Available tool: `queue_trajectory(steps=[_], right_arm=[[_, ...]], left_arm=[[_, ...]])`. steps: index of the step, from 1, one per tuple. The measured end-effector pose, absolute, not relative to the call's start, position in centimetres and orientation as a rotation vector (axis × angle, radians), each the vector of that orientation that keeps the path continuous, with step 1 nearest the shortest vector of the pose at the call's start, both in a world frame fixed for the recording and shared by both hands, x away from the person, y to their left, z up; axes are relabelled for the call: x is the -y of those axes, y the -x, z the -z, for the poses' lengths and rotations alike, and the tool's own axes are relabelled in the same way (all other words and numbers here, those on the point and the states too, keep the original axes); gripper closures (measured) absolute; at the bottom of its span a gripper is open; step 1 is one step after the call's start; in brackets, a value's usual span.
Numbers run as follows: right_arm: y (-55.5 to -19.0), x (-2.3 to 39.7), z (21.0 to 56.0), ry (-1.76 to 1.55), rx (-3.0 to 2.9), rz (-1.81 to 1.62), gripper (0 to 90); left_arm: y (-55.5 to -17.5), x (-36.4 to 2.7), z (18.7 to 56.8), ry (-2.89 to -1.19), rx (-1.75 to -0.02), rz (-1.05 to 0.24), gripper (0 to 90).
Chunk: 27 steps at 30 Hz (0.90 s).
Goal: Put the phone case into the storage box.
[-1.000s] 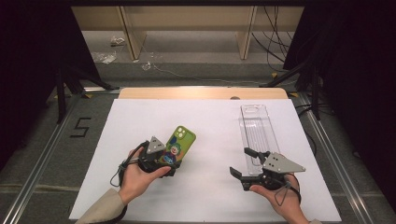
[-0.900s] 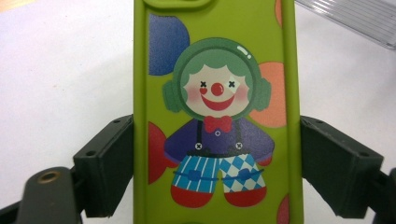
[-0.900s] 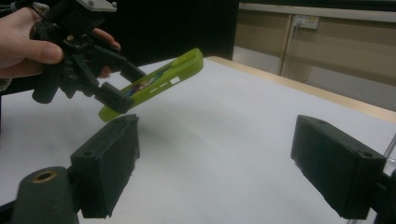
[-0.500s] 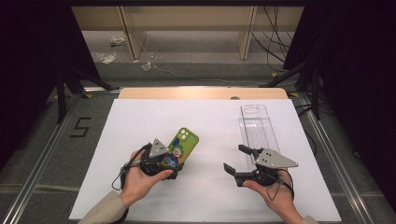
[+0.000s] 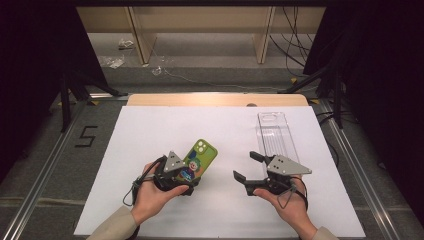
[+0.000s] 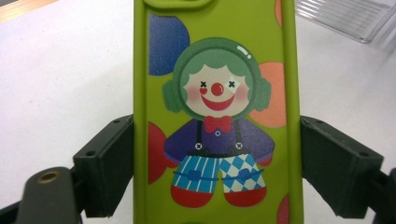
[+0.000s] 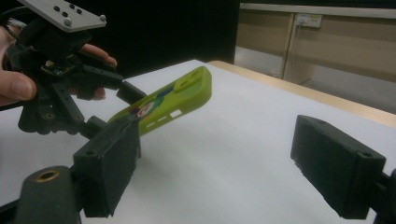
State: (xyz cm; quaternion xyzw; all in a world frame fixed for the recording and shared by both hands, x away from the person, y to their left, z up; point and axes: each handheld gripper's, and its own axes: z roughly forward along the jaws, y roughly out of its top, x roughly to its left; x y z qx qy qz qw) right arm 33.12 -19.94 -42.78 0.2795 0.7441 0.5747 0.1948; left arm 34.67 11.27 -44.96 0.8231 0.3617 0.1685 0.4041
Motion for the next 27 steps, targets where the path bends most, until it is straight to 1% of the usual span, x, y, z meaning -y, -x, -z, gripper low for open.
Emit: queue_trajectory(steps=[27], right_arm=[[-35.3,17.3,42.4,-0.813,-2.115,-1.625,18.0]], left_arm=[[-33.7,-9.9,44.9,-2.102,-0.845,-0.415,16.4]])
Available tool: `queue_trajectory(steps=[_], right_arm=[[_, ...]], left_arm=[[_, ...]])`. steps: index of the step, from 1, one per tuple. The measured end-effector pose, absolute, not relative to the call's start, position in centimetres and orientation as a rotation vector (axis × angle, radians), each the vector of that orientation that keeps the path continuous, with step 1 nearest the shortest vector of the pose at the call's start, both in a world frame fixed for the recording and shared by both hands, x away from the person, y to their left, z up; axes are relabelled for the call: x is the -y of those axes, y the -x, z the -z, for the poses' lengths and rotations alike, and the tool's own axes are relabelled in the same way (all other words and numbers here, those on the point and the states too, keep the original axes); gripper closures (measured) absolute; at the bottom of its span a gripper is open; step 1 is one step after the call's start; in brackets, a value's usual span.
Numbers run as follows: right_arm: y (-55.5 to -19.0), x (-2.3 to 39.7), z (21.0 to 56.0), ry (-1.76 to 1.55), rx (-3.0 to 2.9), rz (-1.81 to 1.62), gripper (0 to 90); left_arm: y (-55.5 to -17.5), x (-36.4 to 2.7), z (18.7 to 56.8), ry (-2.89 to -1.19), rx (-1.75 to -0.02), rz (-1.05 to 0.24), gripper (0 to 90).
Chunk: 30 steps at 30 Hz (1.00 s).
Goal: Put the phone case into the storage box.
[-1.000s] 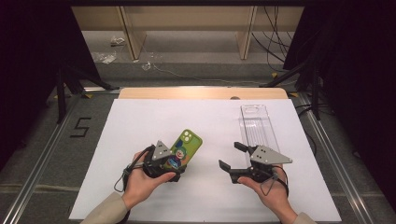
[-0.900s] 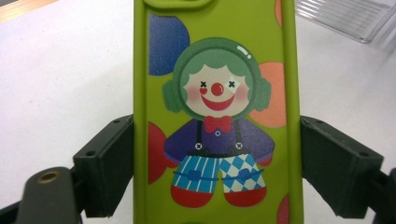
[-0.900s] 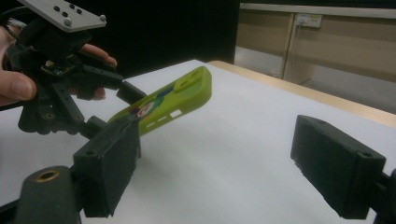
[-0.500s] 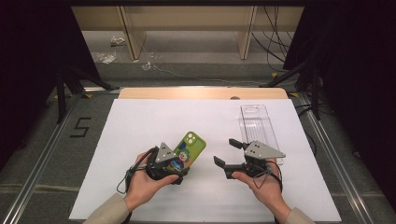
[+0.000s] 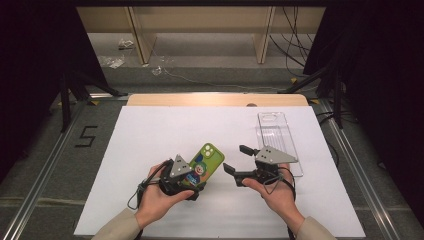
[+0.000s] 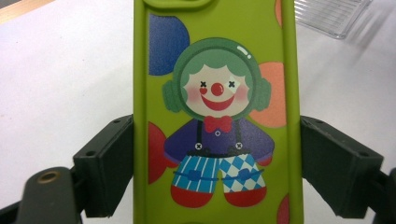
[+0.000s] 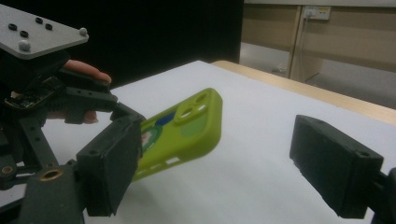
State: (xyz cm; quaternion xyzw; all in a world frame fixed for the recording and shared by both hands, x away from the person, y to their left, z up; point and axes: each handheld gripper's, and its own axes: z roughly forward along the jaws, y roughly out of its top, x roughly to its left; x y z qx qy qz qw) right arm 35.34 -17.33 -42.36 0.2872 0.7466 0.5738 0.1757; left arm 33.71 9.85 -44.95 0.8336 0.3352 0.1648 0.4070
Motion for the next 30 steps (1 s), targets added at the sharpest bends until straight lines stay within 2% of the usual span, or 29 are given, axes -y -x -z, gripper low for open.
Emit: queue_trajectory(steps=[30], right_arm=[[-37.5,14.7,42.5,-0.861,-2.153,-1.654,20.9]], left_arm=[[-32.6,-8.4,44.9,-2.119,-0.782,-0.399,16.4]])
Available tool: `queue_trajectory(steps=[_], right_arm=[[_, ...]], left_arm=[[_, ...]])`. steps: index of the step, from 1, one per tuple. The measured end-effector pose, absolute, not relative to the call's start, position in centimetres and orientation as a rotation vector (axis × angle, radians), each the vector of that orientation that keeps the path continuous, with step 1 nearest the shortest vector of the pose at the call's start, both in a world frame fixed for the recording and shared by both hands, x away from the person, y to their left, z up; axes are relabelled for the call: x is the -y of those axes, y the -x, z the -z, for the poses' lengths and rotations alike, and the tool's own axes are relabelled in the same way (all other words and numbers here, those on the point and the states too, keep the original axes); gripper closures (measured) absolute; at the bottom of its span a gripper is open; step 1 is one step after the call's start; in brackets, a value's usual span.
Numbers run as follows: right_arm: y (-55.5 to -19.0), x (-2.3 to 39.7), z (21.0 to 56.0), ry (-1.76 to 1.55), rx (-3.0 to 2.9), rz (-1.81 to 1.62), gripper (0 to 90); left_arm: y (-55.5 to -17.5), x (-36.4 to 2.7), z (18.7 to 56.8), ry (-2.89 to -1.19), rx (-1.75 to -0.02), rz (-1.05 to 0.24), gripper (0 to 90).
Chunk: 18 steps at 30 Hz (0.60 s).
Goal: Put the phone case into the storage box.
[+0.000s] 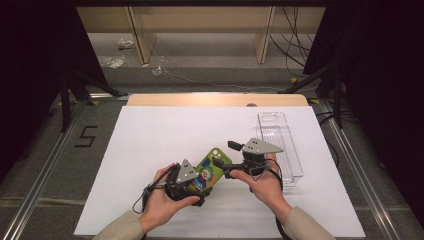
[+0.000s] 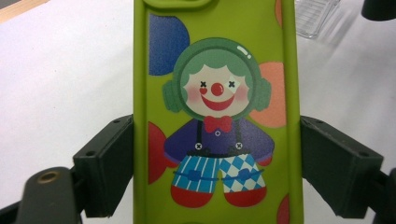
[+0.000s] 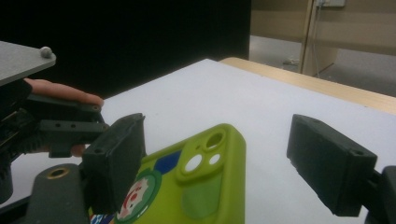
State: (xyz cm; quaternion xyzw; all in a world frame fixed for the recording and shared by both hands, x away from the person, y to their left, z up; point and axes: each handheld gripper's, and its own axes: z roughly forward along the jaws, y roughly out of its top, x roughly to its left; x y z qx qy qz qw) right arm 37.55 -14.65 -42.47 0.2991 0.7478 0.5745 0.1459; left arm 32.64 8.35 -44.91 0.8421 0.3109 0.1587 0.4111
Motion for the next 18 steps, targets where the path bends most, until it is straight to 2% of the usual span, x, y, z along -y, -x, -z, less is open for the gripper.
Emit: queue_trajectory(steps=[8,18], right_arm=[[-38.09,14.25,42.89,-0.903,-2.173,-1.645,24.4],[-38.54,14.18,43.3,-0.959,-2.191,-1.637,34.0]], left_arm=[[-32.35,-7.95,44.93,-2.122,-0.768,-0.395,16.4],[-32.18,-7.71,44.96,-2.123,-0.758,-0.394,16.4]])
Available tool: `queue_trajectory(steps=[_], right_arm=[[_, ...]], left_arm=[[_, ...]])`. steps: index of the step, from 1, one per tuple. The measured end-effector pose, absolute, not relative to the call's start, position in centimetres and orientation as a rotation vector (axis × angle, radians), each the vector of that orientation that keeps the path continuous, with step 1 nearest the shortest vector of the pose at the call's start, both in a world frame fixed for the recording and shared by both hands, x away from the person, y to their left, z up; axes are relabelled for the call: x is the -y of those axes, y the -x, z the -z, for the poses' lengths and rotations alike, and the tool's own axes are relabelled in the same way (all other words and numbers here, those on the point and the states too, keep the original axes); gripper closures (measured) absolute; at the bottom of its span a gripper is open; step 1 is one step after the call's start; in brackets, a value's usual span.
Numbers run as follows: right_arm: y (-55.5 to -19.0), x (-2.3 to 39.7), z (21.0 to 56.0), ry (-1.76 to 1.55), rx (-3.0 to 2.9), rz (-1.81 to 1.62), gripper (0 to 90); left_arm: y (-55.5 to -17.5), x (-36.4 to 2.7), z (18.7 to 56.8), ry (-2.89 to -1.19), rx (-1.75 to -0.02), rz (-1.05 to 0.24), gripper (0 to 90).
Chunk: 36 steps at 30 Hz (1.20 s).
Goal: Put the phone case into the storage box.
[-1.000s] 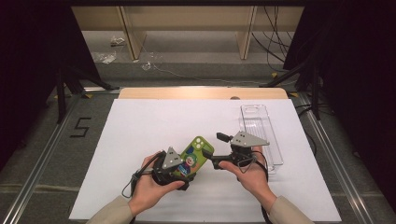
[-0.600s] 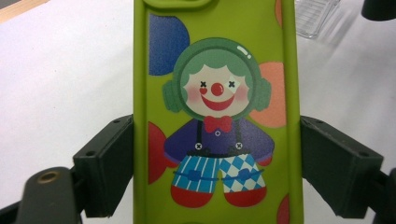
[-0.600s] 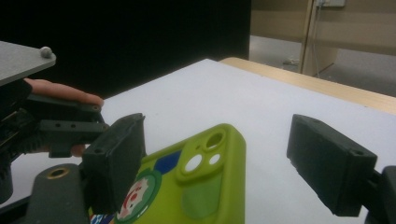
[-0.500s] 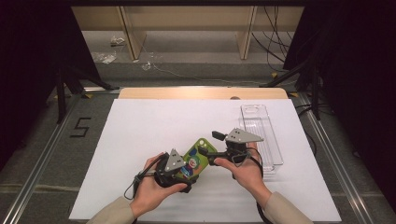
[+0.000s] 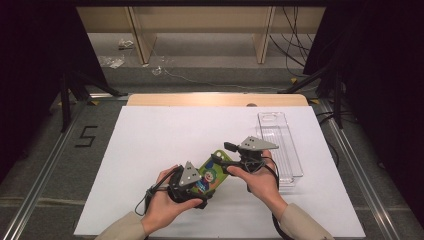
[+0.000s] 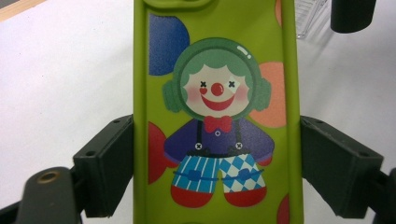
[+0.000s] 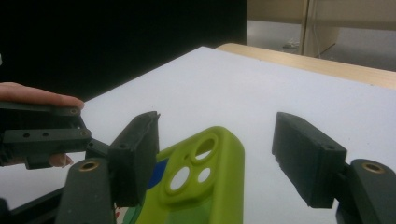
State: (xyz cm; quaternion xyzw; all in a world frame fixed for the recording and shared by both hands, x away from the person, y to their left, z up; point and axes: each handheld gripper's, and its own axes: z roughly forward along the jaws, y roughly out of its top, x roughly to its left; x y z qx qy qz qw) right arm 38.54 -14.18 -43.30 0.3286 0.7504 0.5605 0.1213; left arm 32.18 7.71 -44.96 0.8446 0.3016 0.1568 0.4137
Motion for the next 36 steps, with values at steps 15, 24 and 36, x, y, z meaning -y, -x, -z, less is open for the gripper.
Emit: queue_trajectory(steps=[15,24,36], right_arm=[[-38.83,14.15,43.63,-1.029,-2.218,-1.658,46.3],[-38.87,14.23,43.65,-1.058,-2.223,-1.67,54.3],[-39.04,14.19,43.75,-1.104,-2.224,-1.708,63.7]], left_arm=[[-32.18,-7.7,45.02,-2.126,-0.756,-0.397,16.4],[-32.17,-7.69,45.03,-2.122,-0.756,-0.399,16.4],[-32.24,-7.67,45.12,-2.125,-0.765,-0.393,16.4]])
